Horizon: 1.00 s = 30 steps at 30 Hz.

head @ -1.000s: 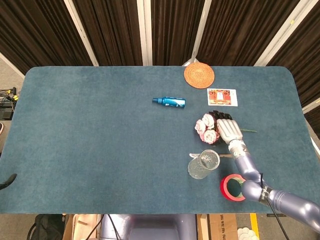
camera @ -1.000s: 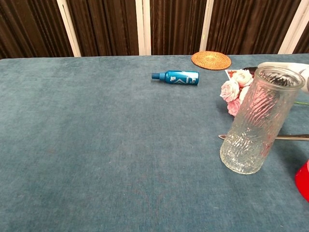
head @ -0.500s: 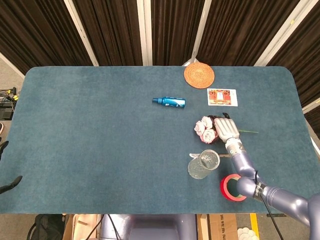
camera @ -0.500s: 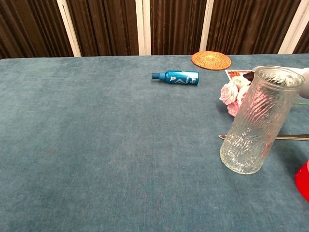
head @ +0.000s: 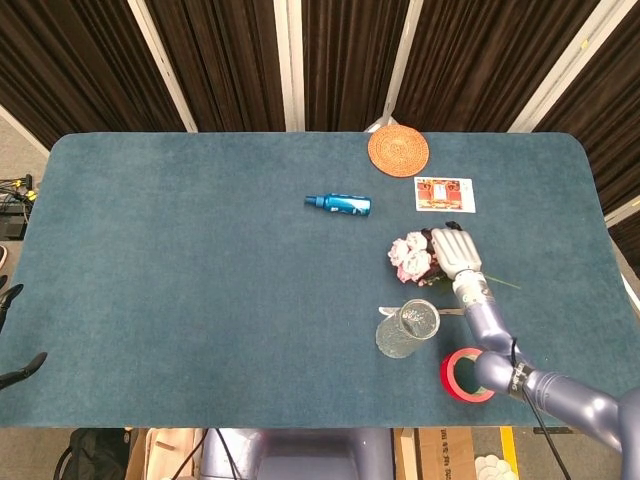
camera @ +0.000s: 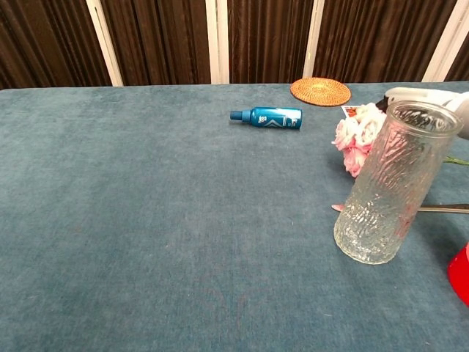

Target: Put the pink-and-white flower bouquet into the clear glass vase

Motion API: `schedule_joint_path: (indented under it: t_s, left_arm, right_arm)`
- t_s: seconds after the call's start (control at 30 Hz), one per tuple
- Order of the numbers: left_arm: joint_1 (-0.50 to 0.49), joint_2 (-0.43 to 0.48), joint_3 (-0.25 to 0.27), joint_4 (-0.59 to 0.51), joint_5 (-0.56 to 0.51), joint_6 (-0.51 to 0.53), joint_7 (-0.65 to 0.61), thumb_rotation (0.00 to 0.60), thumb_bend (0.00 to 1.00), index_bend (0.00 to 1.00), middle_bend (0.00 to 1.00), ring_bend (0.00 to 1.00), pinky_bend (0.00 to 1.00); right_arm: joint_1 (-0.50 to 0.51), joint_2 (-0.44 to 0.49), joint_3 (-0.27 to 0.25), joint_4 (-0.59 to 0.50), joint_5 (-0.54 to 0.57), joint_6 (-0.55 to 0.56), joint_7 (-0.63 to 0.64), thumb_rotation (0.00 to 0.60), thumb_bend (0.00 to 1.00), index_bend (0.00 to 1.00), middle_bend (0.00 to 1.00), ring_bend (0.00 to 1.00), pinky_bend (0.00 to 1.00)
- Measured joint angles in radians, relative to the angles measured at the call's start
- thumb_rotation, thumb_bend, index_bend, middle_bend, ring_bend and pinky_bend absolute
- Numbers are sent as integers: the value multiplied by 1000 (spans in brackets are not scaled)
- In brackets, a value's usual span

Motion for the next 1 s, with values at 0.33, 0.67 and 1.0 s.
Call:
schedule_joint_path:
  t_s: [0.33, 0.67, 1.0]
  left_arm:
    - [4, 7, 6, -2, 9, 6, -17, 600, 221, 119, 0, 0, 48]
    - [13, 6, 6, 14, 34, 44, -49, 600, 221, 119, 0, 0, 48]
    - [25, -8, -9, 54, 58, 110, -98, 600, 221, 119, 0, 0, 48]
  right_arm:
    - [-70, 255, 168, -184, -114, -73, 373, 600, 269, 477, 428, 482, 124]
    - [-207, 549, 393, -452, -186, -61, 764, 600, 296, 491, 428, 482, 124]
    - [-334, 728, 566, -788, -17, 22, 1012, 600, 298, 497, 429, 482, 124]
